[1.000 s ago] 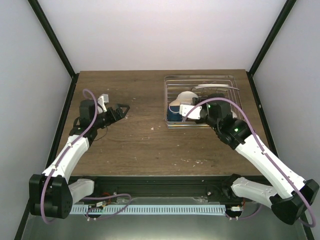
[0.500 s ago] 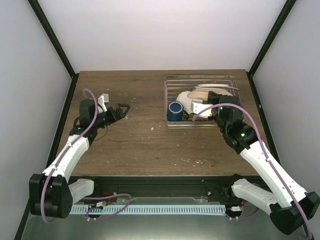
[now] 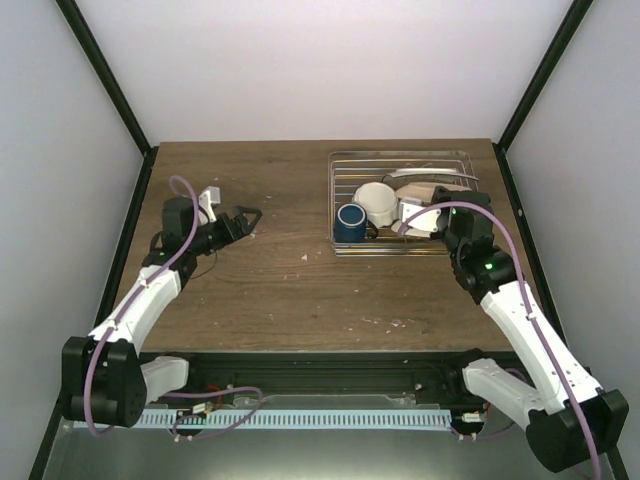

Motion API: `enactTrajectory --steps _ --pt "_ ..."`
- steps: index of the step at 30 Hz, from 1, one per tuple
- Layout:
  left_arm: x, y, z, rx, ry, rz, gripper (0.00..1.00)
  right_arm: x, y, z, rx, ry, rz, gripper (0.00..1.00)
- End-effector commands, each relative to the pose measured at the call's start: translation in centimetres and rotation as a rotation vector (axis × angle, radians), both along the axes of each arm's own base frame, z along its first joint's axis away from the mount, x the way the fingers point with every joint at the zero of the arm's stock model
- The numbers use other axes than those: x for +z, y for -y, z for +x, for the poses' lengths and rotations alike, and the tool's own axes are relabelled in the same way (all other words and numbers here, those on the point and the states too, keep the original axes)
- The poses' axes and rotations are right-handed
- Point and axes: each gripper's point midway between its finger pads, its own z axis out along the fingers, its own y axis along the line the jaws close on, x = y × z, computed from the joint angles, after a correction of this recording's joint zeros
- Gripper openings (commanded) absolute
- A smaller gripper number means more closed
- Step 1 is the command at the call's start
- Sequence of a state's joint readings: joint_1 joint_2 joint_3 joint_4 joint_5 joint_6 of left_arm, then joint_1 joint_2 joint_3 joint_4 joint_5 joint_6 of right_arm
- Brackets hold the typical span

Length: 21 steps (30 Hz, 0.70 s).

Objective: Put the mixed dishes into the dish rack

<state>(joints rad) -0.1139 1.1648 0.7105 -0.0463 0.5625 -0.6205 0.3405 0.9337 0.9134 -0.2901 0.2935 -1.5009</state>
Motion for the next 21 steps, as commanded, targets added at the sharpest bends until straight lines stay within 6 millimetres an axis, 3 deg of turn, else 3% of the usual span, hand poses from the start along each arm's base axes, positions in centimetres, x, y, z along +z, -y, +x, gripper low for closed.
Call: enactTrajectory --steps 1,6,13,21 --pt "-0.2 0.1 0.2 -0.015 0.010 0.002 1.00 3.2 1.6 1.0 -0.030 0.157 0.052 0.01" --pt "0.0 0.2 0.2 -0.015 0.018 -0.003 1.00 1.7 2.7 2.5 -0.035 0.161 0.080 0.01" --pt "0.0 0.0 0.5 0.005 0.010 -0.002 1.00 1.3 3.0 4.3 0.001 0.218 0.049 0.01" --pt "-0.4 -0.3 0.8 0.028 0.001 -0.003 1.00 3.3 2.4 5.4 0.033 0.294 0.022 0.01"
